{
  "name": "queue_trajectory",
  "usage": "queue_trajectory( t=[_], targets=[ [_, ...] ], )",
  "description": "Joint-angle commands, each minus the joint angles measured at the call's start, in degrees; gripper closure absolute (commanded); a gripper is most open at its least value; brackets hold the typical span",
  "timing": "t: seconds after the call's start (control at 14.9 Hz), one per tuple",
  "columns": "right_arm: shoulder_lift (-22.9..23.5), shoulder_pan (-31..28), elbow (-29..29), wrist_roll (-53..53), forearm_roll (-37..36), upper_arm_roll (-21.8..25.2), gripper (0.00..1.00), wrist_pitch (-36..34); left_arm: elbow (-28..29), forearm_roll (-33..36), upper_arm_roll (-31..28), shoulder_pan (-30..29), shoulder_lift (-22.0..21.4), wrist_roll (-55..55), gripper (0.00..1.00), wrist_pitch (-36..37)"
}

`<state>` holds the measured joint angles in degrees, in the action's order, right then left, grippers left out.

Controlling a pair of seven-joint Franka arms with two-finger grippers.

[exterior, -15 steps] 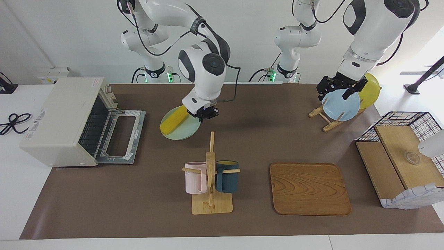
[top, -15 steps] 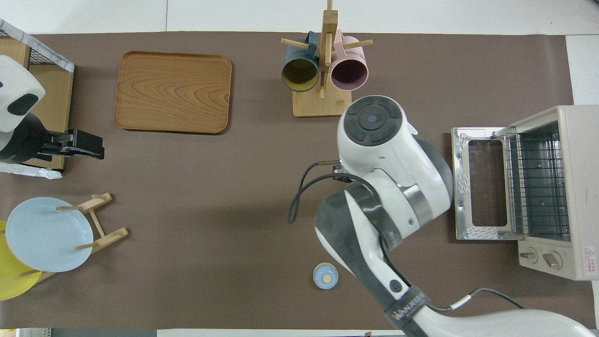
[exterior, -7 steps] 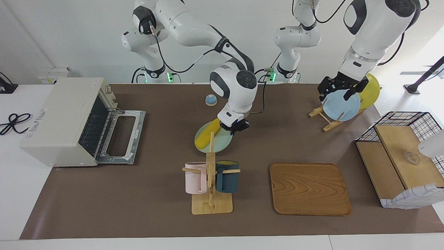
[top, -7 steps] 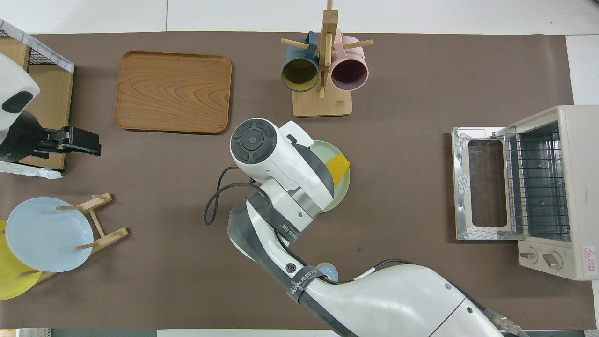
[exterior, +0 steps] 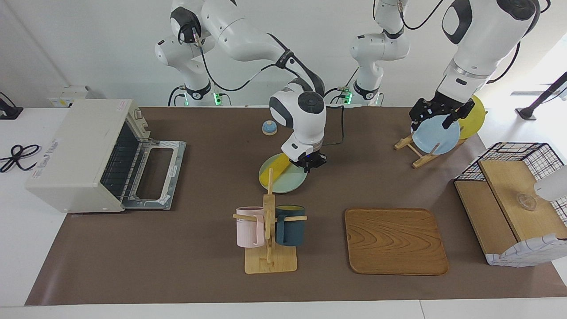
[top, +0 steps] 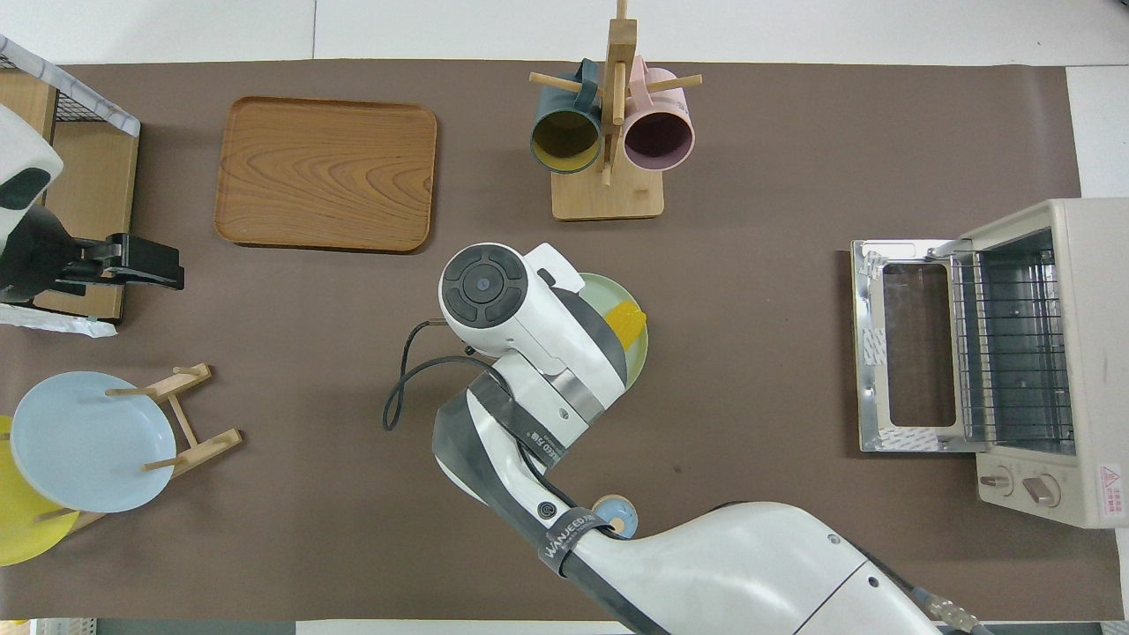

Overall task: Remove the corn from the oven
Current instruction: 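Pull the plate with corn out and onto the table center, then release the plate with the right gripper while the left gripper reaches the corn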

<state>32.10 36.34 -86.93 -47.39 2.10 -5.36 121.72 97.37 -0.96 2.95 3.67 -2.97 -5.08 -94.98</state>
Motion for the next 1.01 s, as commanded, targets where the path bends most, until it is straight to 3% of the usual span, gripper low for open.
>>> queue_trajectory(
  t=[0.0,0.07,0.13,0.27,0.4,0.67,0.87,0.94],
  targets=[
    [-2.5,-0.6,-1.0,0.4,1.3,-0.5,0.67,2.7,1.3,-0.4,0.2,-0.3,-0.7,1.0,0.00,-1.8],
    [-3.4,-0.7,-1.2,1.6,1.4,-0.5,0.57,3.3,1.3,-0.4,0.3,-0.2,-0.7,1.2,0.00,-1.8],
    [-4.5,-0.7,-1.1,1.9,1.4,-0.5,0.56,2.7,1.3,-0.4,0.3,-0.1,-0.7,1.4,0.00,-1.8],
    [-8.7,-2.8,-2.3,3.7,1.2,-0.4,0.68,-1.3,1.4,-0.4,0.3,0.2,-0.7,1.6,0.00,-2.4],
    [-14.0,-5.9,-4.1,9.3,1.2,-0.3,0.77,-9.8,1.8,-0.4,0.7,0.8,-0.5,2.1,0.00,-2.7],
    [-23.7,-9.5,-17.6,14.5,1.2,-0.2,1.00,-13.0,4.7,-3.1,0.6,6.9,0.0,2.4,0.00,-7.0],
    [-29.8,-14.4,-34.2,15.8,1.0,-0.2,1.00,-7.7,4.9,-6.1,0.6,12.7,3.3,2.0,0.00,-9.6],
    [-30.9,-18.5,-37.4,18.8,0.6,-0.1,1.00,-6.9,4.9,-6.6,0.6,14.5,4.5,1.1,0.00,-11.0]
  ],
)
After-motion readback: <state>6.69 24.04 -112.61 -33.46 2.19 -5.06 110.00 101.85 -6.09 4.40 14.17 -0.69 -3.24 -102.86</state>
